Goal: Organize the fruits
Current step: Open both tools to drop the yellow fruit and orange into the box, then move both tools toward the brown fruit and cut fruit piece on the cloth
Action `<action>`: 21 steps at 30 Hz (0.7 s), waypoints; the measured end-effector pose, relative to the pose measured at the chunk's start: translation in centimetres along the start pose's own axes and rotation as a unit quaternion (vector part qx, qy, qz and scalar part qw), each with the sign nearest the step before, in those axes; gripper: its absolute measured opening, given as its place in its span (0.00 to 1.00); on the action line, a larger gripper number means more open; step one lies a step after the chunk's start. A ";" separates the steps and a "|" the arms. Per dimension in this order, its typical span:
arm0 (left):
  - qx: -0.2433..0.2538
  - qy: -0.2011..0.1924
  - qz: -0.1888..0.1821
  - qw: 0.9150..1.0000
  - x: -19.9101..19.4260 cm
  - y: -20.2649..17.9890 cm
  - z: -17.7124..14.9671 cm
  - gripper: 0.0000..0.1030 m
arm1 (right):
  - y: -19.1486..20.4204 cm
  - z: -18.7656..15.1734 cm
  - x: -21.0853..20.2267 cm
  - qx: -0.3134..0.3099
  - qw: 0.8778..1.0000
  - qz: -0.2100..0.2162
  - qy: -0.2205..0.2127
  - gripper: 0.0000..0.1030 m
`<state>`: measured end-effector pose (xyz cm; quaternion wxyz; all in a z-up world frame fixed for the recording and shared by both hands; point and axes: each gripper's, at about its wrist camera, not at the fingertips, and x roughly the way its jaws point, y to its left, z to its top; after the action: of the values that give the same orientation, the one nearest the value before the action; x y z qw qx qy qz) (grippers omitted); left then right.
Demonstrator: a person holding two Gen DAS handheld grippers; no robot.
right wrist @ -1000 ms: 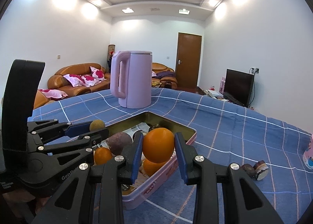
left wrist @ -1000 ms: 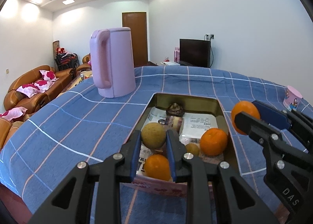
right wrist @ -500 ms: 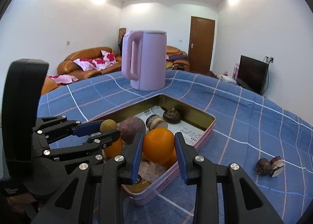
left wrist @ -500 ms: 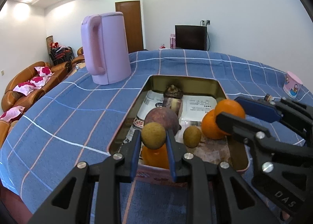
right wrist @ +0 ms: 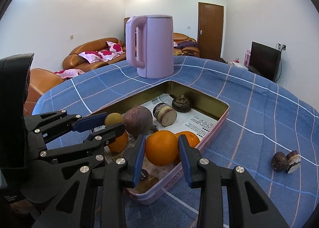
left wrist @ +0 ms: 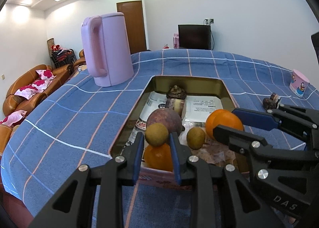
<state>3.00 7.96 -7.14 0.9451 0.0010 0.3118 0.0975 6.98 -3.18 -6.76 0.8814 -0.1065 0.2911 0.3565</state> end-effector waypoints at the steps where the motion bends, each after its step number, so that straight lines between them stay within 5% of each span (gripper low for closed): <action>1: -0.002 0.000 0.001 1.000 0.0 0.0 0.0 0.31 | 0.0 0.0 0.0 0.000 1.000 0.002 0.000 0.35; 8: -0.022 -0.003 0.003 1.000 -0.2 0.8 0.0 0.59 | -0.3 0.0 -0.5 0.009 1.000 0.004 -0.015 0.35; 13: -0.028 -0.006 -0.006 1.000 -0.5 1.0 0.0 0.69 | -0.8 -0.2 -1.3 0.019 0.999 -0.004 -0.034 0.43; 21: -0.031 -0.061 -0.001 0.998 -3.1 0.4 0.7 0.97 | -2.6 -0.9 -4.0 0.026 0.995 -0.064 -0.071 0.44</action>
<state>0.95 7.79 -4.72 0.9621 -0.0231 0.2502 0.1057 6.08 -7.68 -5.18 0.9232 -0.0766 0.2297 0.2984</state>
